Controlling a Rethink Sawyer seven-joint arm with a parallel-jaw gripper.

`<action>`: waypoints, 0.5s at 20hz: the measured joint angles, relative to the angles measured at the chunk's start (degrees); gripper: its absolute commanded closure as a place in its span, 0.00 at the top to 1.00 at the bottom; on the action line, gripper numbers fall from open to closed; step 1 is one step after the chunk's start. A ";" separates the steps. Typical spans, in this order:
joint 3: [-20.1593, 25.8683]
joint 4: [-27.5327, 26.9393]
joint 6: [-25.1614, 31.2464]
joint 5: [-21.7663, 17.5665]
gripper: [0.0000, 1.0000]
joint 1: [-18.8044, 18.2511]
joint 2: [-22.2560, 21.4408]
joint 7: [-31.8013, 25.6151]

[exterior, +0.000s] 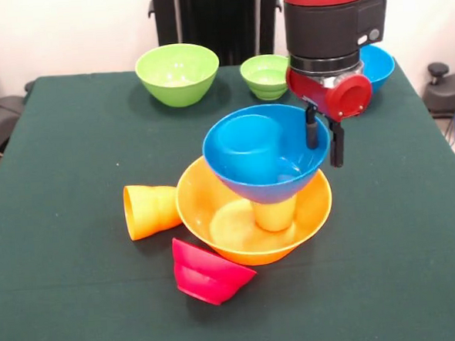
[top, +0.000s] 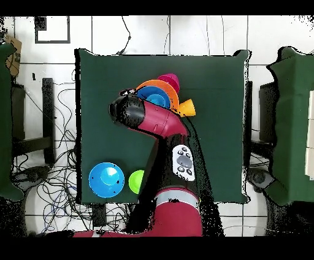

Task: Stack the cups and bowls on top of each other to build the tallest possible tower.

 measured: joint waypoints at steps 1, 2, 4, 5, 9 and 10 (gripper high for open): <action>-0.10 -0.17 0.00 0.14 1.00 0.33 0.18 0.00; -0.23 -0.41 0.00 0.30 1.00 0.71 0.41 0.00; -0.63 -1.19 0.00 0.69 1.00 1.86 1.25 0.00; -0.71 -1.40 0.00 0.77 1.00 2.12 1.44 0.00; -1.25 -2.71 0.01 1.48 1.00 3.73 2.81 0.00; -1.34 -2.95 0.01 1.69 1.00 4.03 3.07 0.00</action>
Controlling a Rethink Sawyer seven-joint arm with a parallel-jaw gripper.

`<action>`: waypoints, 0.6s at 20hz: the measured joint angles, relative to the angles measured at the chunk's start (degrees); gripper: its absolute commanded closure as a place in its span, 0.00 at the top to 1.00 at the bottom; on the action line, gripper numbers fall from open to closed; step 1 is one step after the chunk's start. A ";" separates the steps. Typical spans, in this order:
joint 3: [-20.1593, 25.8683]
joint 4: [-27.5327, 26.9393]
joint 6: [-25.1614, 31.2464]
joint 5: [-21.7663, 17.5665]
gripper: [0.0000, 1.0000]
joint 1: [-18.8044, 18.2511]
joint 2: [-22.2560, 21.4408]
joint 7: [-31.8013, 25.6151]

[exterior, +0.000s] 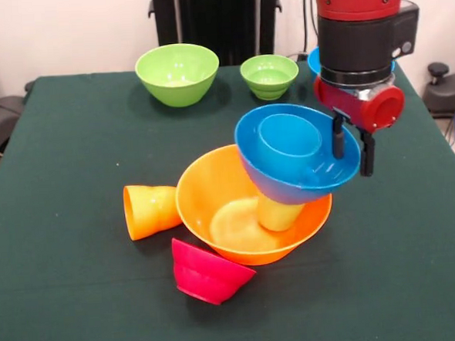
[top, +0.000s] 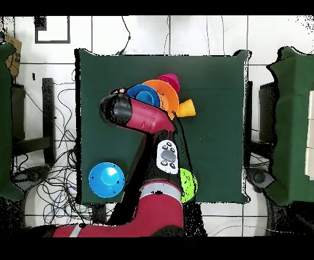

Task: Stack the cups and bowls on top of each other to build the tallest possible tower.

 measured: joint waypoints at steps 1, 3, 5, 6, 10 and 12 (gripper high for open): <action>-0.11 -0.24 -0.01 0.21 1.00 0.27 0.25 0.00; -0.24 -0.65 -0.01 0.58 1.00 0.63 0.71 0.00; -0.31 -0.95 -0.01 0.85 1.00 0.83 1.02 0.00; -0.33 -1.03 -0.01 0.94 1.00 0.88 1.11 0.00; -0.74 -1.13 -0.01 1.15 1.00 1.09 1.17 0.00; -1.10 -1.13 -0.01 1.15 1.00 1.10 1.07 0.00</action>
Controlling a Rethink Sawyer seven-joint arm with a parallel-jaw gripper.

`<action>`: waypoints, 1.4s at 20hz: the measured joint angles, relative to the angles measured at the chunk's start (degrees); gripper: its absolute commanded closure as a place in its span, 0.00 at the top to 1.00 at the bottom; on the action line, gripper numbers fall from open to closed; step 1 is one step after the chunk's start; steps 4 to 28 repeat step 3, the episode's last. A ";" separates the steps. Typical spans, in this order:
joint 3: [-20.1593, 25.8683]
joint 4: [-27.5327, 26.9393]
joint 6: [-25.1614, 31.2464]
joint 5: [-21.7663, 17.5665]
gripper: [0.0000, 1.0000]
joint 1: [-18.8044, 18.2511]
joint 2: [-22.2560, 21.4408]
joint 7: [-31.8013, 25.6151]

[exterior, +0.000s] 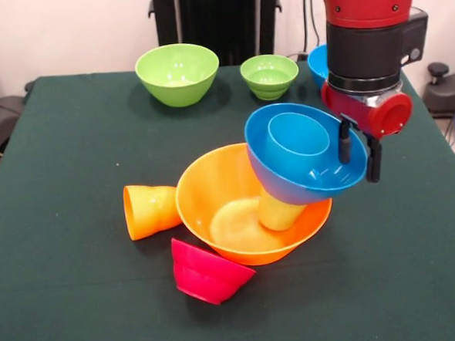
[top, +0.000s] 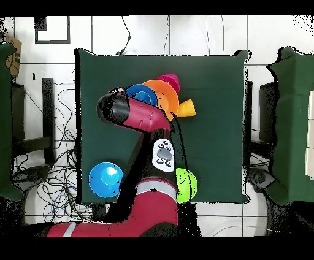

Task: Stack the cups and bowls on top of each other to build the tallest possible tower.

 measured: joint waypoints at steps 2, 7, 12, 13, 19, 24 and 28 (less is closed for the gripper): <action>-0.42 0.00 0.02 -0.01 1.00 0.00 -0.16 0.00; -0.62 0.01 0.04 -0.02 1.00 0.01 -0.24 0.00; -0.62 0.01 0.04 -0.02 1.00 0.01 -0.24 0.00; -0.62 0.01 0.04 -0.02 1.00 0.01 -0.24 0.00; -0.62 0.01 0.04 -0.02 1.00 0.01 -0.24 0.00; -0.62 0.01 0.04 -0.02 1.00 0.01 -0.24 0.00; -0.62 0.01 0.04 -0.02 1.00 0.01 -0.24 0.00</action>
